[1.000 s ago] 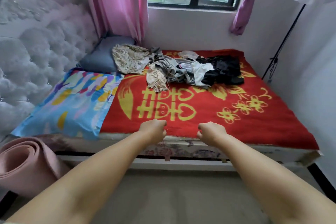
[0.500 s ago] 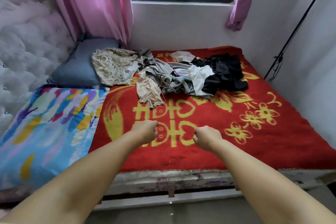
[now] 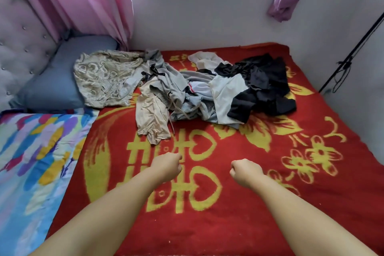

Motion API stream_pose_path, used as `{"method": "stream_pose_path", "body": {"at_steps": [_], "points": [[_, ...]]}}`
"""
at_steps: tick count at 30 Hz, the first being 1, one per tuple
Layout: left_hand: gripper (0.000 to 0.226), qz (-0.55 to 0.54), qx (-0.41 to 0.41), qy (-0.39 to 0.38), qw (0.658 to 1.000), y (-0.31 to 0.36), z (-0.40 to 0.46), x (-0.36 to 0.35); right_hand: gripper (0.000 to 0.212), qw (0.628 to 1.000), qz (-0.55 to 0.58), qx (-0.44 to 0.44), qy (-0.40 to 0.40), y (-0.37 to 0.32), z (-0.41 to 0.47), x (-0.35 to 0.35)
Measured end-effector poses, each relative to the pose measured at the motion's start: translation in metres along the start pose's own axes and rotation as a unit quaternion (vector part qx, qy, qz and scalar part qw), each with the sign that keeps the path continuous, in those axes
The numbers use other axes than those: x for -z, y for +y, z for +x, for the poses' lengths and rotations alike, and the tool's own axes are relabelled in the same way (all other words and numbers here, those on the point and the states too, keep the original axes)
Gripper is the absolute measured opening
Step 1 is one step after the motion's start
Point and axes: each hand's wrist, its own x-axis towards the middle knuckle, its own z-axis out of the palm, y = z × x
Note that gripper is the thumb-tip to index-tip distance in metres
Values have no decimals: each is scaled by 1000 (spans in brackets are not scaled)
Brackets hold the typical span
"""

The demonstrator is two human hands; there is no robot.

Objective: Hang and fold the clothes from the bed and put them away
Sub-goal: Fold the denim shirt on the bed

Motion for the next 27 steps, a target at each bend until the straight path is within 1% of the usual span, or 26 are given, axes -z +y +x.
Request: {"method": "stream_pose_path", "body": {"at_steps": [2, 5, 8, 11, 13, 16, 20, 22, 24, 26, 27], "points": [[31, -12, 8, -11, 1000, 14, 34, -2, 32, 1000, -5, 8, -22, 22, 37, -2], [34, -31, 7, -14, 999, 31, 84, -3, 32, 999, -6, 16, -34, 43, 94, -4], [35, -38, 12, -30, 999, 39, 138, -17, 31, 998, 12, 31, -44, 46, 149, -21], [38, -57, 18, -30, 998, 41, 189, -32, 30, 997, 49, 44, -28, 42, 199, -49], [39, -62, 12, -11, 998, 39, 221, -42, 33, 995, 87, 44, -2, 39, 227, -71], [49, -70, 19, 45, 996, 28, 272, -54, 46, 990, 133, 44, 18, 28, 265, -109], [70, -62, 45, 122, 990, 12, 334, -61, 60, 990, 91, 98, 38, 32, 291, -157], [81, -49, 57, 154, 985, 8, 361, -61, 60, 990, 64, 117, 39, 38, 295, -175], [90, -30, 55, 183, 981, 4, 390, -57, 59, 989, 57, 118, 72, 40, 300, -185], [88, -29, 51, 199, 978, -1, 414, -50, 61, 982, 58, 122, 131, 38, 301, -187], [80, -66, 55, 193, 977, -3, 426, -47, 60, 978, 58, 123, 159, 37, 304, -187]]}}
